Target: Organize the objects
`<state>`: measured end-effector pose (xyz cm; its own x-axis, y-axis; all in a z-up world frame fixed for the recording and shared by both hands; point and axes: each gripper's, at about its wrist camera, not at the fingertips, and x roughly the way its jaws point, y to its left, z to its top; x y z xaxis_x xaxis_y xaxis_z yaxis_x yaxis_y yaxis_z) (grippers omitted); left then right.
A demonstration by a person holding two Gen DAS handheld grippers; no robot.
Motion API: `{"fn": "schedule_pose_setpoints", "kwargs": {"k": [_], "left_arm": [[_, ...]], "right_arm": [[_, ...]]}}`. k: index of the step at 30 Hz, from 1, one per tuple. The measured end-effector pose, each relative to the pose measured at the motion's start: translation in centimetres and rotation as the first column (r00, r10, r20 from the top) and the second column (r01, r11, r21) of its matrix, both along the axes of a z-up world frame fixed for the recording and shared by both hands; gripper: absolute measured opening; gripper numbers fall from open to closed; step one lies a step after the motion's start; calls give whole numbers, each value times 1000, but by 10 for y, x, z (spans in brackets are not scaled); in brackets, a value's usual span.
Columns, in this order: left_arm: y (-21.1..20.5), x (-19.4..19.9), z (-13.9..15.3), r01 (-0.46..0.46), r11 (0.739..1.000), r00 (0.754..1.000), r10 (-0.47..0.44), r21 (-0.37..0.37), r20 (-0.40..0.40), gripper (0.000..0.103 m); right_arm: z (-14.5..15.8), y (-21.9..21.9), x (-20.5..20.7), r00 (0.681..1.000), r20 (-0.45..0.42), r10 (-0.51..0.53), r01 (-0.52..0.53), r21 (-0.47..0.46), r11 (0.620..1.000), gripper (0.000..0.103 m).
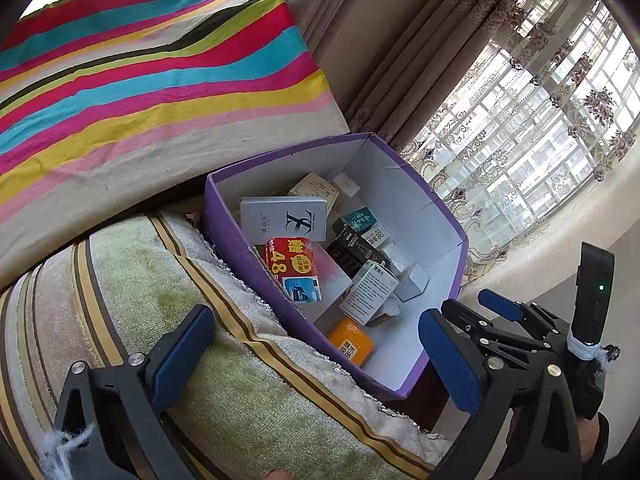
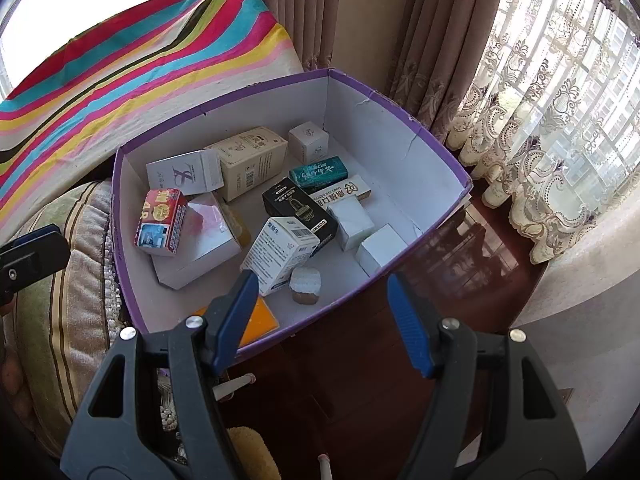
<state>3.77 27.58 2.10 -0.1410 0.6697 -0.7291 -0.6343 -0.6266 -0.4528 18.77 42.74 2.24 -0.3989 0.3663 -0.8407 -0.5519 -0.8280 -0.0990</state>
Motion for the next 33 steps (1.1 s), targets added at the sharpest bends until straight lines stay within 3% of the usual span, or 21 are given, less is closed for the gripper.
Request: {"fn": "schedule_pose_setpoints", "kwargs": {"k": [33], "left_arm": [[9,-3,-3,21,999,1000,-21,-32,6,103]], "right_arm": [[-2,1,-1,1000,-7,5,-5,-17,1000,71]]}}
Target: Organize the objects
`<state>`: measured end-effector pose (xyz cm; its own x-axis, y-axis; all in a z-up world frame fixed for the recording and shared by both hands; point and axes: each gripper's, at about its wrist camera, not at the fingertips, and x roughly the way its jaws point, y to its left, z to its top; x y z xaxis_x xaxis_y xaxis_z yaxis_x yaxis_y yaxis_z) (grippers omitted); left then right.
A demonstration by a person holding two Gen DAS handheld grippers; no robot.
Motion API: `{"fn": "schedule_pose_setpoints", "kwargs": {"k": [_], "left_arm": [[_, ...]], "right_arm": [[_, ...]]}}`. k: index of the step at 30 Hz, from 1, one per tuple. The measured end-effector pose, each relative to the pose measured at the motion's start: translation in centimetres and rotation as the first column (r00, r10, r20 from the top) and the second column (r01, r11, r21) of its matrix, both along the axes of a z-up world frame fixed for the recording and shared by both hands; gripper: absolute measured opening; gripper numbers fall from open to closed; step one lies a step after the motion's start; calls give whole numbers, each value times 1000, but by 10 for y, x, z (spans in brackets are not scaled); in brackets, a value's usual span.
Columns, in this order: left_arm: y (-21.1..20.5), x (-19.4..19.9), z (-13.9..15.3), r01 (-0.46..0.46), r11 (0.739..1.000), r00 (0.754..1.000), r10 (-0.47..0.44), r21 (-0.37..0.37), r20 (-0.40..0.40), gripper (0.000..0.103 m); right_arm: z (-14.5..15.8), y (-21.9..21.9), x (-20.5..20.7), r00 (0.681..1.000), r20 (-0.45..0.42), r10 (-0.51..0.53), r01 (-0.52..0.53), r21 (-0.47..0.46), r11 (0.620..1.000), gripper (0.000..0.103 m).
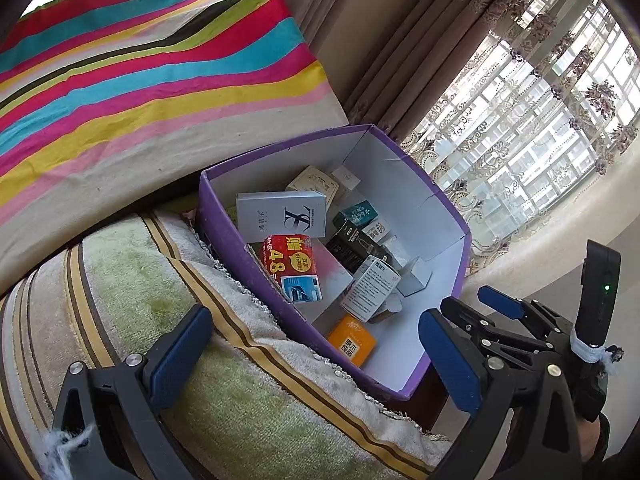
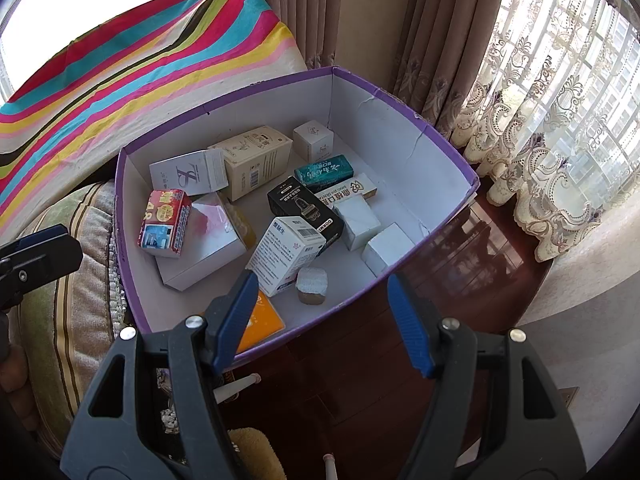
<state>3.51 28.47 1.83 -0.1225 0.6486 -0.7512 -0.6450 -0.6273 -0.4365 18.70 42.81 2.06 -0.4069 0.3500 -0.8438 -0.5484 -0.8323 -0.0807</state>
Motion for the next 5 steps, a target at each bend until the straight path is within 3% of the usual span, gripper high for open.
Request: {"fn": "schedule_pose_setpoints", "kwargs": {"k": [5], "left_arm": [[3,0,-1,1,1000,1000,-1,-5,5,103]], "right_arm": [[-2,-1,0,1000,0,1,-1,-4,1000,71]]}}
